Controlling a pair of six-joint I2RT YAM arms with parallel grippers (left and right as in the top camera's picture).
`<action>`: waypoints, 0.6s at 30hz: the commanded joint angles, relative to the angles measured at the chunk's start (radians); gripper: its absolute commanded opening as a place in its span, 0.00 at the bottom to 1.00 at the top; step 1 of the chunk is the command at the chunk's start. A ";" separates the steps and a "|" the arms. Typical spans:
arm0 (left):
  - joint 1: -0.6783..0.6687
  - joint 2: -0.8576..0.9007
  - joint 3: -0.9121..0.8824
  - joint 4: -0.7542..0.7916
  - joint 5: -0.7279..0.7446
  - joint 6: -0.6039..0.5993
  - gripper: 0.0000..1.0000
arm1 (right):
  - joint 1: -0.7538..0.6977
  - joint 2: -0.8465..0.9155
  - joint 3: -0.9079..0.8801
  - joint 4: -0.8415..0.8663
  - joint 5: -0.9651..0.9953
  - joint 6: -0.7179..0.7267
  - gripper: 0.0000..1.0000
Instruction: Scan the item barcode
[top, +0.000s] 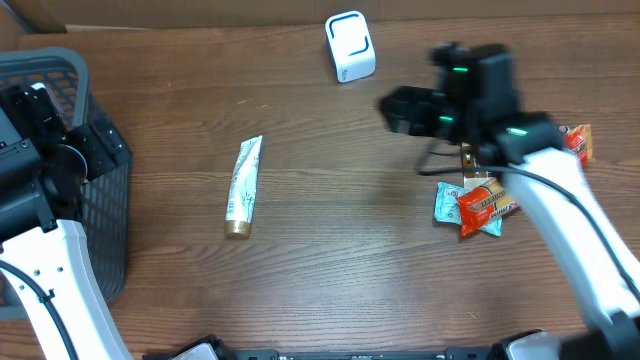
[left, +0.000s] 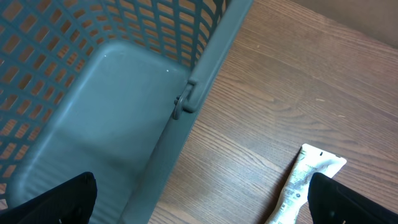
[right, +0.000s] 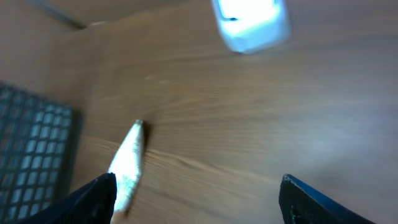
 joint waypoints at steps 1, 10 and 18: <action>0.003 0.002 0.005 0.000 0.008 0.027 1.00 | 0.116 0.163 0.049 0.103 -0.037 0.019 0.83; 0.003 0.002 0.005 0.000 0.008 0.027 1.00 | 0.314 0.564 0.423 0.048 -0.034 0.014 0.84; 0.003 0.002 0.005 0.000 0.008 0.027 1.00 | 0.432 0.726 0.528 0.048 -0.043 0.070 0.83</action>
